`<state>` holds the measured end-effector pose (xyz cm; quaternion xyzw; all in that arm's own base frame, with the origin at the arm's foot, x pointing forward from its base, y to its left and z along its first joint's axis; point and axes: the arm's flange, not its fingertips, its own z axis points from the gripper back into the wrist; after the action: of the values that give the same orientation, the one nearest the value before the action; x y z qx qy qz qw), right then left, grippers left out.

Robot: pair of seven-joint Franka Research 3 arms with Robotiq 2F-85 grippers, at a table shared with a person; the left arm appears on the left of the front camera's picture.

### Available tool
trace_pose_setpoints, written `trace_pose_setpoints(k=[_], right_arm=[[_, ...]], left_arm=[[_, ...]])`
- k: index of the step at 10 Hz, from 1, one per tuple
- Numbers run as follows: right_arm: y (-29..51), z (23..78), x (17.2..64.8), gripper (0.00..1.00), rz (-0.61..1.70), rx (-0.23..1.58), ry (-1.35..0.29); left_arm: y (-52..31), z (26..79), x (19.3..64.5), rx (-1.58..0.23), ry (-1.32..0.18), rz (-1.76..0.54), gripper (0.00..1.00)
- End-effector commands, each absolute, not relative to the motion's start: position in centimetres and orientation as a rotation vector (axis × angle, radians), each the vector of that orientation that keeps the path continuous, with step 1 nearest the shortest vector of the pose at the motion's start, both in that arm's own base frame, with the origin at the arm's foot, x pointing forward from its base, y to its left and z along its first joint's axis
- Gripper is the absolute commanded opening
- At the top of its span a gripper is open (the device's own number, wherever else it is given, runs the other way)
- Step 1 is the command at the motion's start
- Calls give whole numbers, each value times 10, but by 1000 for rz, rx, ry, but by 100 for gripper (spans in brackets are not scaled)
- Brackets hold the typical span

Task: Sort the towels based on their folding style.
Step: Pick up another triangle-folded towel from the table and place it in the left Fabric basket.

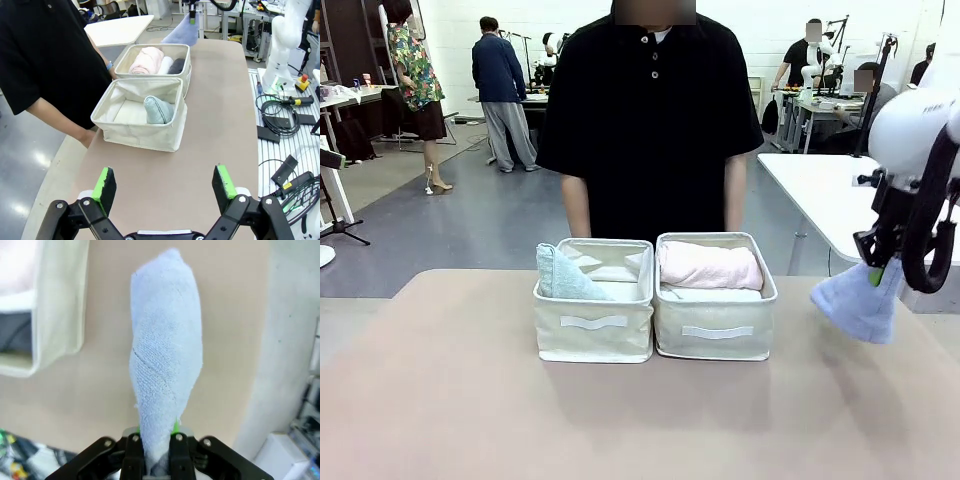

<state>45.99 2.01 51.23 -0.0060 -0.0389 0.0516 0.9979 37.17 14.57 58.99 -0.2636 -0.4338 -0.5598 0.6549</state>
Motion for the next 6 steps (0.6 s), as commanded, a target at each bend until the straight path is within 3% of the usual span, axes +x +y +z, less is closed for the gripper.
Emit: trace_pose_setpoints(k=[1, 3, 5, 6], right_arm=[[51, 597, 385, 0, 233, -55, -167], [69, 659, 329, 0, 279, -61, -262], [64, 665, 320, 0, 197, -57, -226], [75, 676, 302, 0, 264, -61, -264]], left_arm=[[147, 590, 372, -600, -1012, -1283, 100], [147, 590, 372, -600, -1012, -1283, 100], [147, 590, 372, -600, -1012, -1283, 100], [147, 590, 372, -600, -1012, -1283, 100]])
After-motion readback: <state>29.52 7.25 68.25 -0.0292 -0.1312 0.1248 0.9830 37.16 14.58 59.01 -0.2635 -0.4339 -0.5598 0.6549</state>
